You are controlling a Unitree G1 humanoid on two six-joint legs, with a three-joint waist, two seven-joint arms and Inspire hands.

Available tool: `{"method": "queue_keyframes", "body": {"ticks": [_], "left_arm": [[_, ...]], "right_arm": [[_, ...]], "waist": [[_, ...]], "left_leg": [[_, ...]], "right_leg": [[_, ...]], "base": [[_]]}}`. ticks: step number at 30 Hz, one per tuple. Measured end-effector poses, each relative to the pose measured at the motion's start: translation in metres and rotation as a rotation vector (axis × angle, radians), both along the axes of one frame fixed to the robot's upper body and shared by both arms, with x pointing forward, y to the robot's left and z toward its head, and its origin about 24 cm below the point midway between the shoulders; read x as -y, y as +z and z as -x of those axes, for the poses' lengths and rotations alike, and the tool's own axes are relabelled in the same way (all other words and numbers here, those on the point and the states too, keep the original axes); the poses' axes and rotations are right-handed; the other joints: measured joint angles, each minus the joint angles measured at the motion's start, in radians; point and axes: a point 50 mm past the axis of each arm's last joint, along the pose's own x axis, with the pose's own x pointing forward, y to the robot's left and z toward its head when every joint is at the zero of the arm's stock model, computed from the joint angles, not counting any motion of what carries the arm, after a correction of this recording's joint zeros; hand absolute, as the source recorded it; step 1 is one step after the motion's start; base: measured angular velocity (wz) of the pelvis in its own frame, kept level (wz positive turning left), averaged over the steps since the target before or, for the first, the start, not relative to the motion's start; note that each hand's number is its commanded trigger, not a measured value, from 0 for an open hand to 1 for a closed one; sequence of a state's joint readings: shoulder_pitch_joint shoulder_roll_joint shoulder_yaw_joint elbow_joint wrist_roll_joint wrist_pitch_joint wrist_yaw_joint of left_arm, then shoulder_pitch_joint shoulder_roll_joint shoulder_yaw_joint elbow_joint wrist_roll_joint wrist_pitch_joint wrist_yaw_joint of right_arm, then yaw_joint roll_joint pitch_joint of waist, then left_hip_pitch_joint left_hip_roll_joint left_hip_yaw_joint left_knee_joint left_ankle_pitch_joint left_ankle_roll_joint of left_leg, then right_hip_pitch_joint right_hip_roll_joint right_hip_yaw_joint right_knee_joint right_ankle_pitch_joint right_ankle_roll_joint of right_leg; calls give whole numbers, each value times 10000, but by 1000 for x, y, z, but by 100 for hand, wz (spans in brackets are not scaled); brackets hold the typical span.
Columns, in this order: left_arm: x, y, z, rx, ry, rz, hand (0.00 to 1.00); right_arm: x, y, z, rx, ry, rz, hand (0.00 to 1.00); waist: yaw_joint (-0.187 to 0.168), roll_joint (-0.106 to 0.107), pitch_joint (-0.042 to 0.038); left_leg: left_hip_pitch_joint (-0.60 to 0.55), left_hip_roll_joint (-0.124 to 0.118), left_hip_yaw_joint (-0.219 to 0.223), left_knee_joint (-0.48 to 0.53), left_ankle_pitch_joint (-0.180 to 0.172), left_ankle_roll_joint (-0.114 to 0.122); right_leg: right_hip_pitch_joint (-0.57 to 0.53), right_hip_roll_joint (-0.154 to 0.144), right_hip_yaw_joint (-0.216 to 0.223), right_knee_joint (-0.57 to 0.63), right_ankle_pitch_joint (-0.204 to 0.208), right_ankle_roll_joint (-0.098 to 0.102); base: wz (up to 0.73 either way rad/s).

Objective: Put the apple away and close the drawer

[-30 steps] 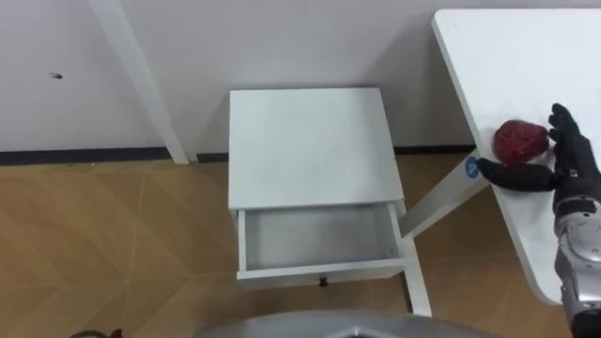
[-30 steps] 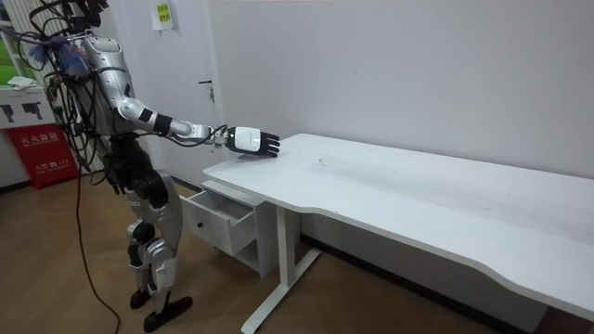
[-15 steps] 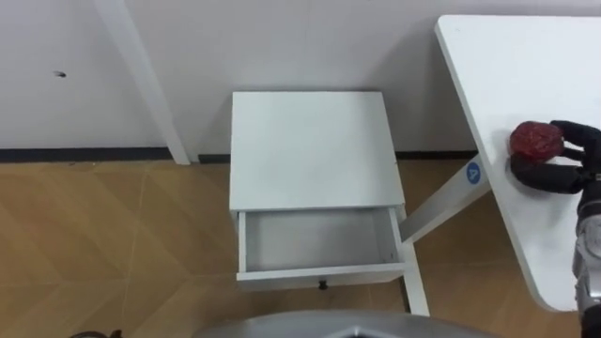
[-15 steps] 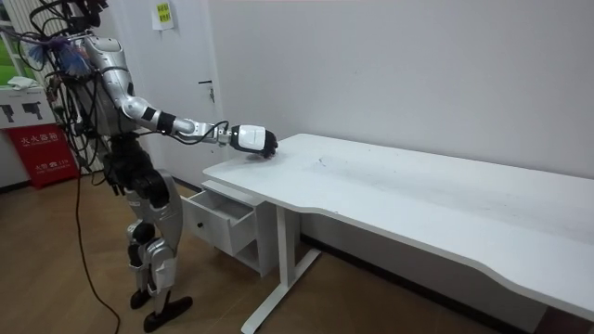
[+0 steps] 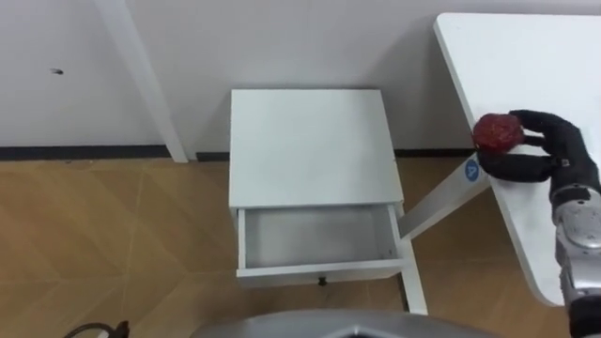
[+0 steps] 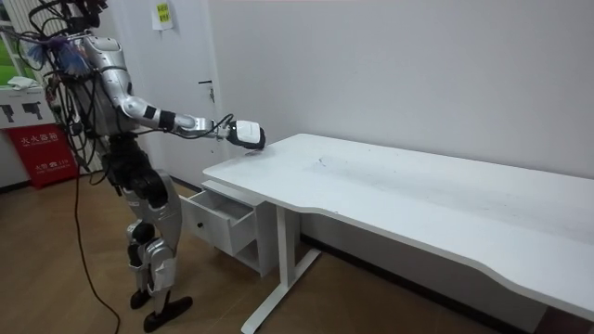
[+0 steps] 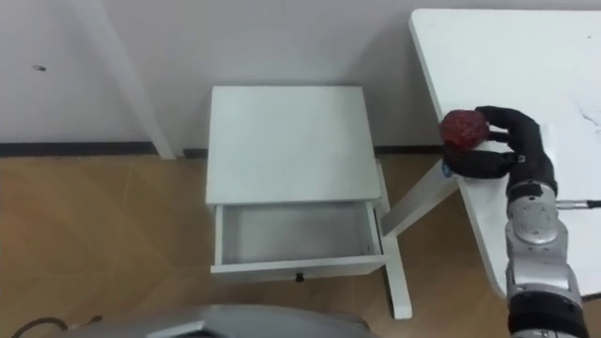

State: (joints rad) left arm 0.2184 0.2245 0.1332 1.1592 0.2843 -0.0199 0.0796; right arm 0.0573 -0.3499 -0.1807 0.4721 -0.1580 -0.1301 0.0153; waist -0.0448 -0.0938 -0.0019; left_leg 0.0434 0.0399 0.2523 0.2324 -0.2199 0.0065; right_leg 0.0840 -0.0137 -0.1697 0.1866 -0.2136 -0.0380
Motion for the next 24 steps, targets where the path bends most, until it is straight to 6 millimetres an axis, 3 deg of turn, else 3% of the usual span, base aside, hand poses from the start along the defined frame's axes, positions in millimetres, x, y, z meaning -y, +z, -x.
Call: {"method": "queue_keyframes", "body": {"ticks": [5,13,19,23,24], "left_arm": [[3,-1,-7,-62,-417,66,0],[9,-2,-32,231,-996,168,0],[9,-2,-30,190,-988,168,0],[12,-4,-28,85,-935,227,0],[13,-4,-29,90,-932,264,0]], "right_arm": [[-14,8,-8,-25,909,1017,100],[-77,7,-16,-404,4165,620,100],[-88,15,-20,-288,4928,992,100],[-93,13,-20,-536,5116,808,100],[-96,11,-19,-712,5247,784,100]], "waist": [[58,0,45],[446,86,83],[569,67,69],[733,183,98],[740,236,72]], "left_leg": [[-44,-6,-19,-28,1,-1],[-177,-2,-40,-10,4,-7],[-319,-12,-167,42,4,-5],[-353,-7,-180,83,0,1],[-362,-7,-188,78,-1,3]], "right_leg": [[-40,5,19,-8,2,2],[-157,-1,-39,13,14,2],[-142,-24,-241,8,26,22],[-148,-23,-262,18,28,22],[-155,-27,-278,26,30,22]], "base": [[-1],[0],[8],[0],[0]]}}
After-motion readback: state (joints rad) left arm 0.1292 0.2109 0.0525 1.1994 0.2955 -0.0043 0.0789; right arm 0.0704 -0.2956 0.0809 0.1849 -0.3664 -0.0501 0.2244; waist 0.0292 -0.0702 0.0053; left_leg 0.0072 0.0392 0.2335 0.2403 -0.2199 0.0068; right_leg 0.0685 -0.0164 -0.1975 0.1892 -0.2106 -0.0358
